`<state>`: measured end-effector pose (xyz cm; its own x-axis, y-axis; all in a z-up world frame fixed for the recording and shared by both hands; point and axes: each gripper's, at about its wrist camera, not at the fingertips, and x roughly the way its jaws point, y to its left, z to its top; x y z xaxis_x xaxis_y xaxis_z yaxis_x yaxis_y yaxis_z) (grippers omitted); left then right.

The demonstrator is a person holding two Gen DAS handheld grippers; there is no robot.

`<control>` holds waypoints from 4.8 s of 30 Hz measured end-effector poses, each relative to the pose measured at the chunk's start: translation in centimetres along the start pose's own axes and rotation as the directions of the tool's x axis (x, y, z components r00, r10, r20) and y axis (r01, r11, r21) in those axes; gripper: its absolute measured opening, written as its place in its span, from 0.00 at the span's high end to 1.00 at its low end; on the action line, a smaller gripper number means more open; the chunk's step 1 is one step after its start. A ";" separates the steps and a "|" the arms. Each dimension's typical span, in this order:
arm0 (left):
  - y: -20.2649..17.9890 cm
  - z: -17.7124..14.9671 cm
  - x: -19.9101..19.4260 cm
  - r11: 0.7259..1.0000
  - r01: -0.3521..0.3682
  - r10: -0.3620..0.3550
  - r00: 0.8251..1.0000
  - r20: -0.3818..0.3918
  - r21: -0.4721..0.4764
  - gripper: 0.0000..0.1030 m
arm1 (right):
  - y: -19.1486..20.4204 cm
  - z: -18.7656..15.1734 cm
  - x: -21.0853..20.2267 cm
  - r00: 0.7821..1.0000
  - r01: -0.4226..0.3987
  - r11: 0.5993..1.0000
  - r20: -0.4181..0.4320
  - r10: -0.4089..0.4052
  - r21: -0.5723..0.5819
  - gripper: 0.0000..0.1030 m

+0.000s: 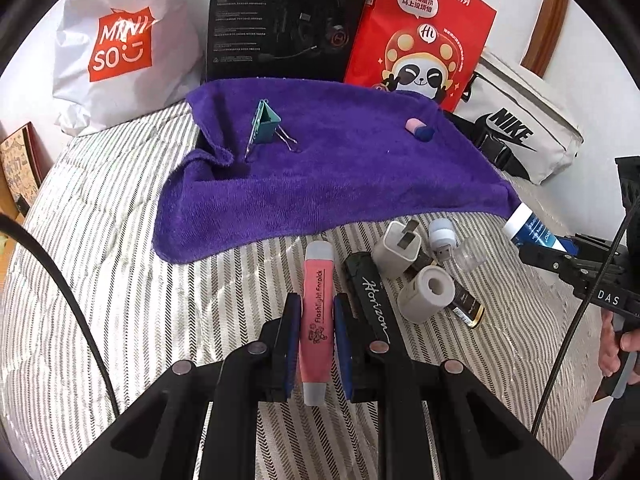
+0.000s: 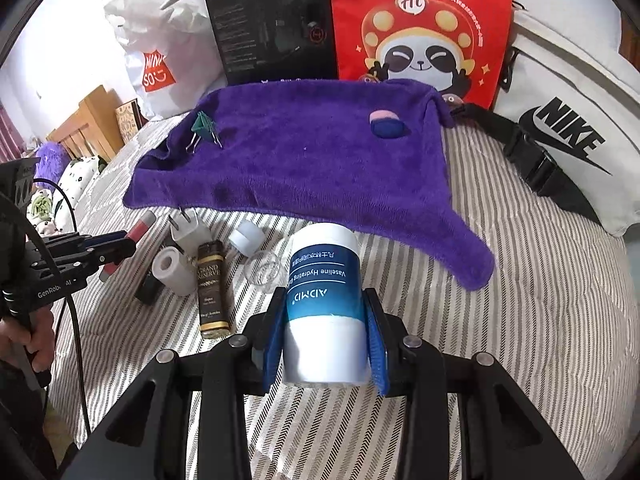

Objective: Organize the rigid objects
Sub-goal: 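Grasp the white-and-blue bottle with the right tool while the left tool holds the highlighter, then set the bottle on the towel with the right tool while the left tool places the highlighter, then grasp the black Horizon stick with the left tool, then move the right tool to the clear plastic cup and grasp it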

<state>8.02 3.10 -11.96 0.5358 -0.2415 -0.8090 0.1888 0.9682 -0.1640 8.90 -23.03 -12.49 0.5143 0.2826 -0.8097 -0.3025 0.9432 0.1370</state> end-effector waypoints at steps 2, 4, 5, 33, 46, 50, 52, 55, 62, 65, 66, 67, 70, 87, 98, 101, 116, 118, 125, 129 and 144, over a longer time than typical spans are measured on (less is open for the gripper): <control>0.0 0.2 -0.3 1.000 -0.001 0.001 1.000 0.004 -0.002 0.84 | -0.1 0.4 -0.2 1.000 -0.008 1.000 0.004 0.008 0.002 0.65; 0.1 0.6 -0.7 1.000 0.002 -0.001 1.000 0.009 -0.008 0.84 | -0.3 0.7 -0.3 1.000 -0.018 1.000 0.008 0.018 0.003 0.65; 0.2 0.7 -0.8 1.000 0.003 -0.003 1.000 0.012 -0.011 0.84 | -0.4 0.9 -0.4 1.000 -0.020 1.000 0.009 0.019 0.004 0.65; 0.5 9.5 2.1 0.999 0.044 -0.043 0.998 0.052 -0.016 0.84 | -4.1 10.2 4.7 1.000 0.023 0.997 0.007 -0.024 0.078 0.65; 0.0 11.9 8.6 0.998 0.069 -0.069 0.997 -0.033 0.008 0.84 | -4.9 11.6 7.9 0.998 0.058 0.995 -0.033 -0.055 0.085 0.65; 0.7 11.5 9.2 0.998 0.053 -0.052 0.997 -0.050 0.016 0.84 | -4.8 11.6 8.5 0.998 0.064 0.996 -0.031 -0.062 0.068 0.65; 1.2 11.4 9.4 0.999 0.041 -0.040 0.998 -0.055 0.020 0.84 | -4.7 11.5 9.0 0.997 0.066 0.996 -0.039 -0.064 0.061 0.65; 1.7 11.4 9.2 0.999 0.026 -0.025 0.998 -0.053 0.024 0.84 | -4.5 11.5 9.5 0.996 0.082 0.995 -0.044 -0.080 0.050 0.65; 2.2 11.2 9.3 0.999 0.006 -0.005 0.999 -0.053 0.034 0.84 | -4.7 11.7 9.7 0.996 0.085 0.995 -0.031 -0.083 0.060 0.65; 2.1 11.1 9.3 0.999 -0.006 0.009 0.999 -0.052 0.040 0.84 | -4.9 12.1 10.1 0.997 0.079 0.995 -0.029 -0.077 0.064 0.65; 2.0 11.1 9.4 0.999 -0.011 0.013 0.998 -0.054 0.044 0.84 | -4.9 12.2 10.2 0.996 0.080 0.995 -0.030 -0.078 0.063 0.65; 1.9 11.1 9.4 0.999 -0.016 0.019 0.998 -0.056 0.047 0.84 | -4.9 12.2 10.3 0.996 0.084 0.995 -0.032 -0.082 0.060 0.65; 1.7 11.1 9.4 0.998 -0.027 0.030 0.998 -0.063 0.051 0.83 | -4.3 12.1 10.8 0.994 0.102 0.994 -0.038 -0.101 0.030 0.64; 0.0 8.1 3.2 1.000 0.022 -0.022 1.000 -0.007 0.013 0.58 | -4.5 9.5 7.6 1.000 -0.002 0.995 -0.013 0.003 0.100 0.41; -2.3 2.9 2.8 0.998 0.052 -0.050 0.996 -0.072 0.026 0.58 | -3.5 5.8 1.8 0.999 -0.026 0.986 0.033 0.021 0.166 0.41; -2.8 1.8 3.1 0.998 0.054 -0.052 0.995 -0.083 0.031 0.58 | -3.1 4.5 0.5 0.999 -0.024 0.987 0.036 0.018 0.160 0.41; -3.3 0.3 3.3 0.985 -0.084 0.090 0.995 -0.034 0.150 0.62 | -1.4 -0.2 -1.0 1.000 -0.028 0.987 0.018 0.026 0.161 0.41; -3.9 0.3 3.4 0.982 -0.079 0.085 0.996 -0.025 0.174 0.80 | -1.0 -0.4 -0.7 1.000 -0.025 0.988 0.011 0.023 0.151 0.41; -3.9 0.6 3.8 0.987 -0.073 0.078 0.997 -0.028 0.143 0.79 | -0.1 -1.3 0.0 1.000 -0.019 0.991 -0.003 0.019 0.136 0.41; -4.4 0.2 3.8 0.982 -0.104 0.104 0.995 0.010 0.158 0.79 | 0.4 -1.2 0.8 1.000 -0.004 0.994 -0.002 0.004 0.113 0.41; -4.3 -0.7 3.4 0.983 -0.101 0.092 0.993 0.069 0.155 0.79 | 3.4 -0.3 4.6 0.998 0.014 0.998 0.060 -0.010 -0.059 0.48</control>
<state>8.46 -1.82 -14.37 0.6062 -0.1556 -0.7799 0.2585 0.9660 0.0082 9.96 -18.60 -15.93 0.5648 0.2827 -0.7753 -0.3424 0.9351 0.0915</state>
